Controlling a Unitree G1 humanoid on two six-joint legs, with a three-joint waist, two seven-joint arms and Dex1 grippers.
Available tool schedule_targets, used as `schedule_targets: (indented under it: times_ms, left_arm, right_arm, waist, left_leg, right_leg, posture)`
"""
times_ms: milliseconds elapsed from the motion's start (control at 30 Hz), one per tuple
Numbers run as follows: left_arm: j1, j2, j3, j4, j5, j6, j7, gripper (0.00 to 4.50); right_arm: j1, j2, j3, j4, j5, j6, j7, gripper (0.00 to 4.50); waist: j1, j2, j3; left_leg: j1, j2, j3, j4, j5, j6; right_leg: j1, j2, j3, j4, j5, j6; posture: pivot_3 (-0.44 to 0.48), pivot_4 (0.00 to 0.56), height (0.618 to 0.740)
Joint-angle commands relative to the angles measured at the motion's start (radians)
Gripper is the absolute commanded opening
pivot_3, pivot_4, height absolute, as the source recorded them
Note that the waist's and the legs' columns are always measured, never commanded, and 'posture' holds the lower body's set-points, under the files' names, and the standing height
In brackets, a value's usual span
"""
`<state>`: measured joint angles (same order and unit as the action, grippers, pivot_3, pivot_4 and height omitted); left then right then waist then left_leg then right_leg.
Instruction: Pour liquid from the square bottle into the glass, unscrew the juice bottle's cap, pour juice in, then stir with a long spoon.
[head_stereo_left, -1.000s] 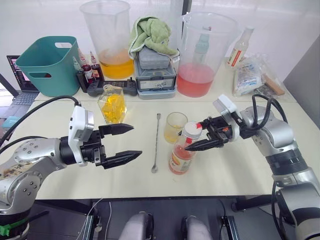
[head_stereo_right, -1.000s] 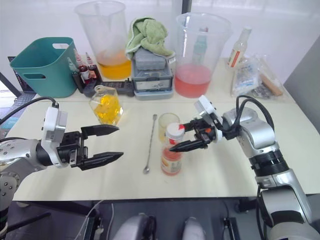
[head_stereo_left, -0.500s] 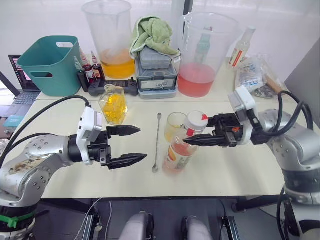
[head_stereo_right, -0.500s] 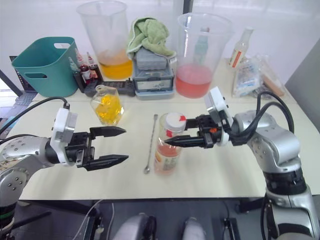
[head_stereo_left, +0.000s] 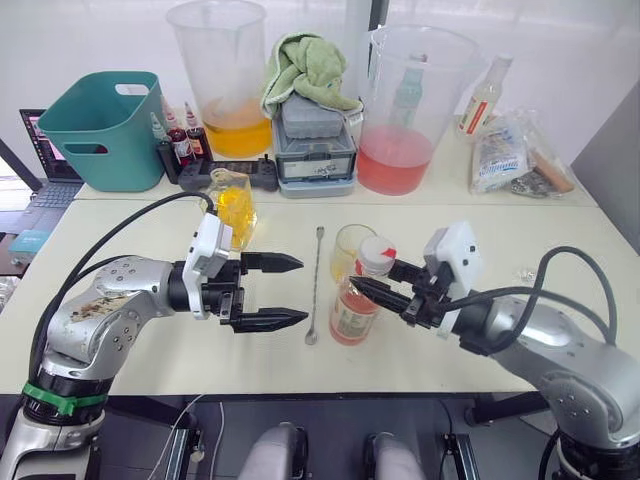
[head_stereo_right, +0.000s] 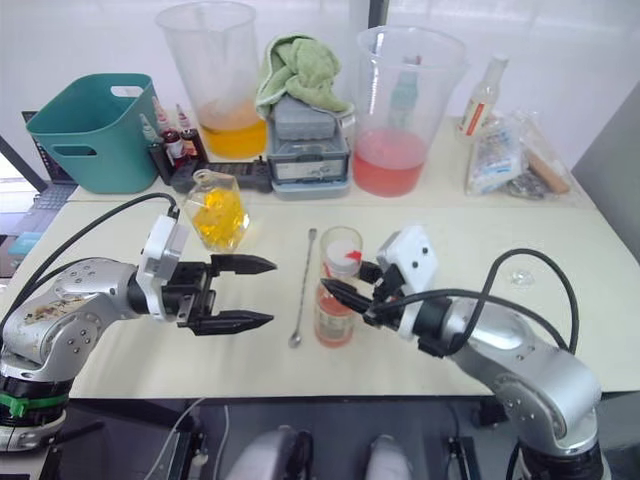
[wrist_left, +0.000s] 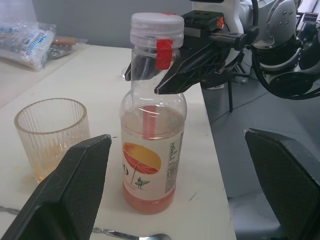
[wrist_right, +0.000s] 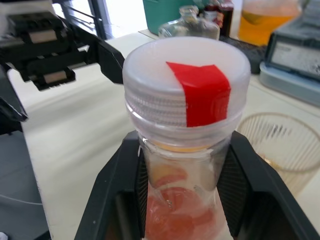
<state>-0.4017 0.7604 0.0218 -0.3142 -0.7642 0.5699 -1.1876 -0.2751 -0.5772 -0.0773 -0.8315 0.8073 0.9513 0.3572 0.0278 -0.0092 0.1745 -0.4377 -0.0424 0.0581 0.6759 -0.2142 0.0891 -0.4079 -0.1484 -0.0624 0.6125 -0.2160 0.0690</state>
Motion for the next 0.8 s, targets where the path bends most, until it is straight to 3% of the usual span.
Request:
schedule_targets:
  times_ms: [33, 67, 133, 267, 333, 433, 567, 800]
  left_arm:
    - [-0.016, 0.002, 0.01, 0.002, 0.011, -0.026, -0.026, 4.5]
    - [-0.016, 0.002, 0.011, 0.004, 0.015, -0.028, -0.029, 4.5]
    - [-0.013, 0.007, 0.021, 0.003, 0.014, -0.021, -0.03, 4.5]
    - [0.004, 0.016, 0.04, -0.013, 0.007, -0.011, -0.02, 4.5]
    - [0.025, 0.02, 0.053, -0.028, 0.009, -0.011, -0.008, 4.5]
    - [0.051, 0.023, 0.072, -0.054, 0.005, -0.007, 0.014, 4.5]
    - [0.082, 0.032, 0.098, -0.096, -0.012, 0.013, 0.046, 4.5]
    - [0.145, 0.053, 0.162, -0.165, -0.029, 0.03, 0.103, 4.5]
  right_arm:
    - [0.02, 0.02, -0.002, -0.053, 0.013, 0.015, -0.068, 1.36]
    - [0.022, 0.023, -0.003, -0.05, 0.015, 0.014, -0.074, 1.36]
    - [0.018, 0.025, -0.016, -0.031, 0.042, 0.021, -0.076, 2.38]
    - [-0.029, -0.009, -0.054, 0.016, 0.116, 0.029, -0.033, 3.77]
    - [-0.053, -0.074, -0.071, 0.061, 0.115, 0.009, 0.057, 4.44]
    - [-0.082, -0.154, -0.083, 0.132, 0.145, -0.022, 0.214, 4.48]
    - [-0.115, -0.246, -0.044, 0.268, 0.06, -0.17, 0.487, 4.48]
    - [-0.302, -0.199, 0.11, 0.598, -0.088, -0.397, 0.838, 4.48]
  waist:
    - [0.0, 0.0, 0.0]
    - [-0.001, 0.0, 0.0]
    - [0.0, 0.0, 0.0]
    - [-0.002, 0.0, 0.0]
    - [-0.004, 0.0, 0.0]
    - [-0.004, 0.0, 0.0]
    - [-0.003, 0.0, 0.0]
    - [-0.016, 0.0, 0.0]
  left_leg:
    - [0.0, 0.001, 0.0, 0.0, 0.0, 0.0]
    - [0.0, 0.001, 0.0, 0.0, 0.0, 0.0]
    - [0.0, 0.001, 0.0, 0.001, 0.0, 0.0]
    - [0.0, 0.001, 0.0, 0.001, 0.003, 0.006]
    - [0.0, 0.001, 0.0, 0.001, 0.003, 0.007]
    - [0.0, 0.002, 0.0, 0.001, 0.003, 0.009]
    - [0.0, 0.002, 0.0, 0.001, 0.001, 0.014]
    - [0.0, 0.003, 0.0, 0.002, -0.001, 0.017]
  right_leg:
    - [0.0, 0.001, 0.0, 0.0, 0.0, 0.0]
    - [0.0, 0.001, 0.0, 0.0, 0.0, 0.0]
    - [0.001, 0.001, 0.0, 0.0, 0.0, 0.0]
    - [0.001, 0.001, 0.0, -0.001, 0.0, 0.0]
    - [0.001, 0.001, 0.0, -0.001, 0.0, 0.0]
    - [0.001, 0.001, -0.001, -0.001, 0.0, -0.001]
    - [0.002, 0.001, -0.001, -0.002, 0.0, -0.001]
    - [0.002, 0.001, 0.0, -0.002, 0.0, -0.001]
  posture:
    - [0.0, 0.15, 0.74]
    - [0.0, 0.15, 0.74]
    - [0.0, 0.15, 0.74]
    - [0.0, 0.15, 0.74]
    - [0.0, 0.15, 0.74]
    - [0.0, 0.15, 0.74]
    - [0.0, 0.15, 0.74]
    - [0.0, 0.15, 0.74]
